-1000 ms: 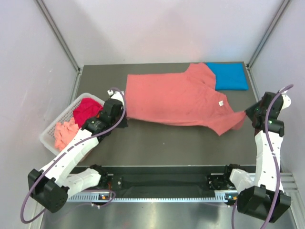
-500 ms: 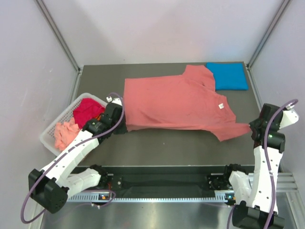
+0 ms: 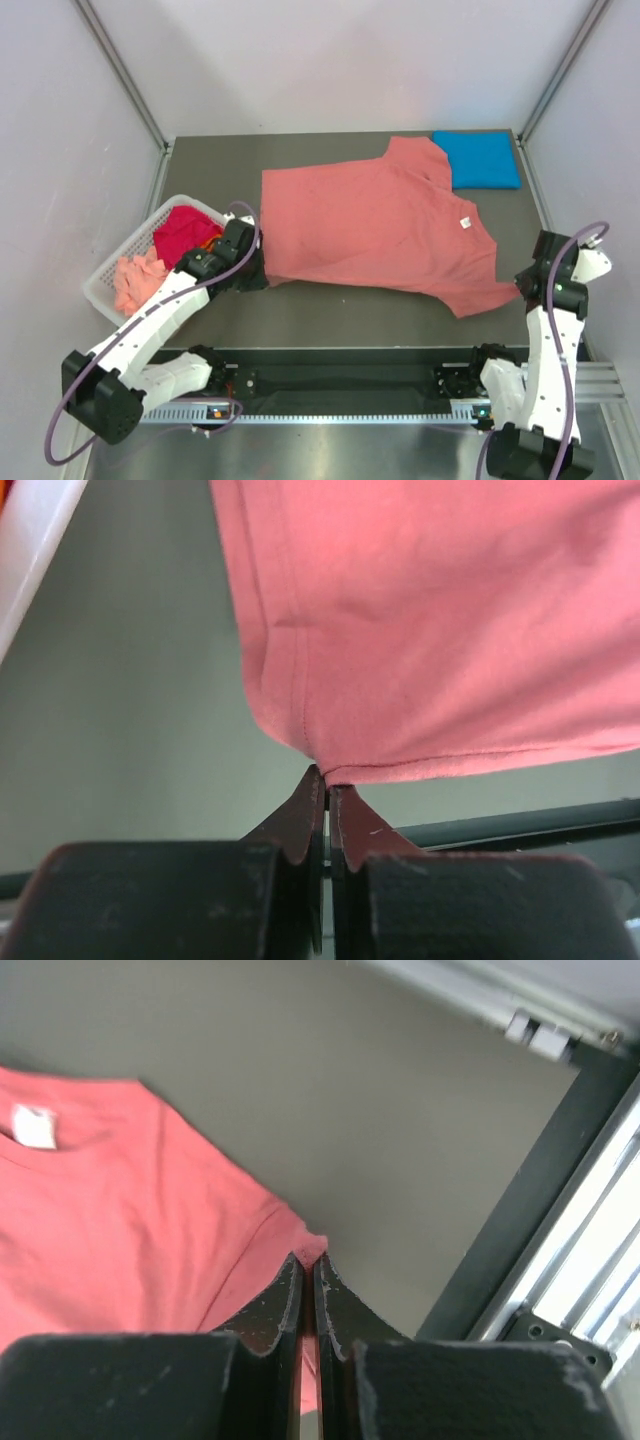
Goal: Fold and stack the t-shirts
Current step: Flatten the tshirt out
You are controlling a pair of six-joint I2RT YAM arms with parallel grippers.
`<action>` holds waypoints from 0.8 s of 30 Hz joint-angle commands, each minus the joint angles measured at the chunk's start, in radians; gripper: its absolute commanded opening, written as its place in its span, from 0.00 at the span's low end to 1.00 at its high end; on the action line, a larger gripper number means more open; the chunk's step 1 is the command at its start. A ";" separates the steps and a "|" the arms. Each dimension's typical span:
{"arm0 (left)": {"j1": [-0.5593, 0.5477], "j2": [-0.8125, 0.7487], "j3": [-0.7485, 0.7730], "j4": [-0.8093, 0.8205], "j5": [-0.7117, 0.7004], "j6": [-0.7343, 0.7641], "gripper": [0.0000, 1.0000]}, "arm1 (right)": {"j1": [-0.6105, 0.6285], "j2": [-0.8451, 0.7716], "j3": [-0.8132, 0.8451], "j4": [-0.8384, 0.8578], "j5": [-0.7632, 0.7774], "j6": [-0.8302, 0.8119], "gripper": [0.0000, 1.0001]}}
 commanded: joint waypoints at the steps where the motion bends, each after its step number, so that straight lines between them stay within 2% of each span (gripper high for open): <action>1: -0.001 0.045 0.025 -0.059 -0.034 -0.040 0.00 | -0.012 0.077 0.001 0.067 -0.062 0.003 0.00; 3: -0.006 0.075 0.026 -0.087 -0.091 -0.053 0.00 | -0.012 0.106 0.001 0.078 -0.066 0.007 0.00; 11: -0.006 0.181 0.019 -0.047 -0.080 -0.061 0.00 | 0.002 0.217 0.001 0.142 -0.051 -0.028 0.00; 17: -0.006 0.255 0.042 -0.021 -0.095 -0.044 0.00 | 0.100 0.310 0.019 0.228 0.024 -0.022 0.00; 21: -0.007 0.292 0.040 0.003 -0.057 -0.035 0.00 | 0.224 0.407 0.107 0.205 0.156 -0.040 0.00; 24: -0.007 0.269 0.060 -0.024 -0.132 -0.035 0.00 | 0.253 0.396 0.168 0.196 0.228 -0.086 0.00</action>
